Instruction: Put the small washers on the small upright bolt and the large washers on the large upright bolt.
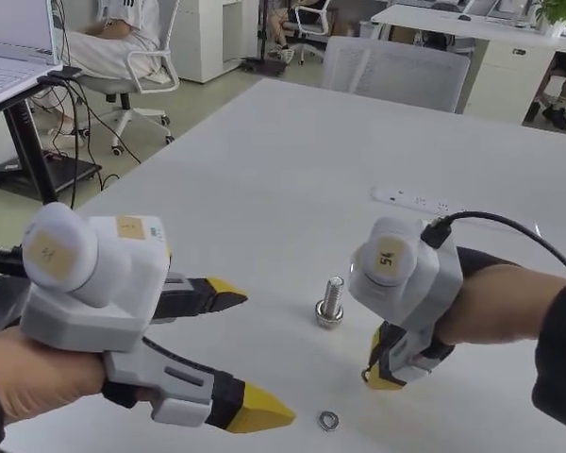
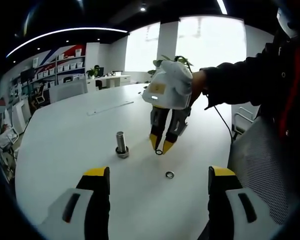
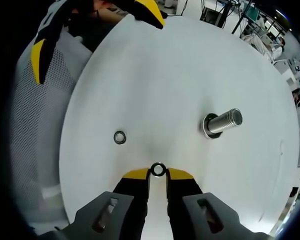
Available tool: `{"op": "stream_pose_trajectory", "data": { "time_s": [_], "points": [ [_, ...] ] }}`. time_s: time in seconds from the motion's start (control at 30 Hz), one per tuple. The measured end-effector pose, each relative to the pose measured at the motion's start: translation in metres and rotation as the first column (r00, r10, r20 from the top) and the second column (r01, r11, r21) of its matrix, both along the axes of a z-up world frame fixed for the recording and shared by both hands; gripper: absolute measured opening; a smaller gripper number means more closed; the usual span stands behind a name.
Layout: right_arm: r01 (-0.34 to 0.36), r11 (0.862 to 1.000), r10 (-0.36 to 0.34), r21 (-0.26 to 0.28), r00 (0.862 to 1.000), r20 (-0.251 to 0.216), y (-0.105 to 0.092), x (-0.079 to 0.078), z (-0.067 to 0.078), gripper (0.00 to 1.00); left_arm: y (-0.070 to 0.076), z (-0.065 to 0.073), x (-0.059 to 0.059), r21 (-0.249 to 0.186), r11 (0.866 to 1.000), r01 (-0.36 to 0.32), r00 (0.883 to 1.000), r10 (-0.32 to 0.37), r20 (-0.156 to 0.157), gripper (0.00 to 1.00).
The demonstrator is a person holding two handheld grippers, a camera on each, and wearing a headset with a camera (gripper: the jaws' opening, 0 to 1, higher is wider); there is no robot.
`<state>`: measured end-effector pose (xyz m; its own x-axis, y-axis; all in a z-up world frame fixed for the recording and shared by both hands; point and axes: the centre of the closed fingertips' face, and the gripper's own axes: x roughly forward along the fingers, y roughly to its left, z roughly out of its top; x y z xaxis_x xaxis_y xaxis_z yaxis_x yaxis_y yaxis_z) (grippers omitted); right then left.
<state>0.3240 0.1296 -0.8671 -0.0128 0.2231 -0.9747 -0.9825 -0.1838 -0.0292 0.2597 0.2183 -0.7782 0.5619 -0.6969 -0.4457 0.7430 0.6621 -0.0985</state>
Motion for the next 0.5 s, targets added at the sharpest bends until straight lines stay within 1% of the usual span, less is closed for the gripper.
{"op": "stream_pose_trajectory", "data": {
  "time_s": [0.3,0.5],
  "points": [
    [0.024,1.000,-0.024,0.006,1.000,0.005,-0.011,-0.003,0.006,0.14,-0.005,0.001,-0.001,0.005,1.000,0.014,1.000,-0.014,0.002,0.81],
    [0.042,0.999,-0.042,0.012,0.999,0.006,-0.019,-0.005,0.011,0.14,-0.008,0.001,-0.002,0.009,1.000,0.025,1.000,-0.025,-0.004,0.81]
  ]
}}
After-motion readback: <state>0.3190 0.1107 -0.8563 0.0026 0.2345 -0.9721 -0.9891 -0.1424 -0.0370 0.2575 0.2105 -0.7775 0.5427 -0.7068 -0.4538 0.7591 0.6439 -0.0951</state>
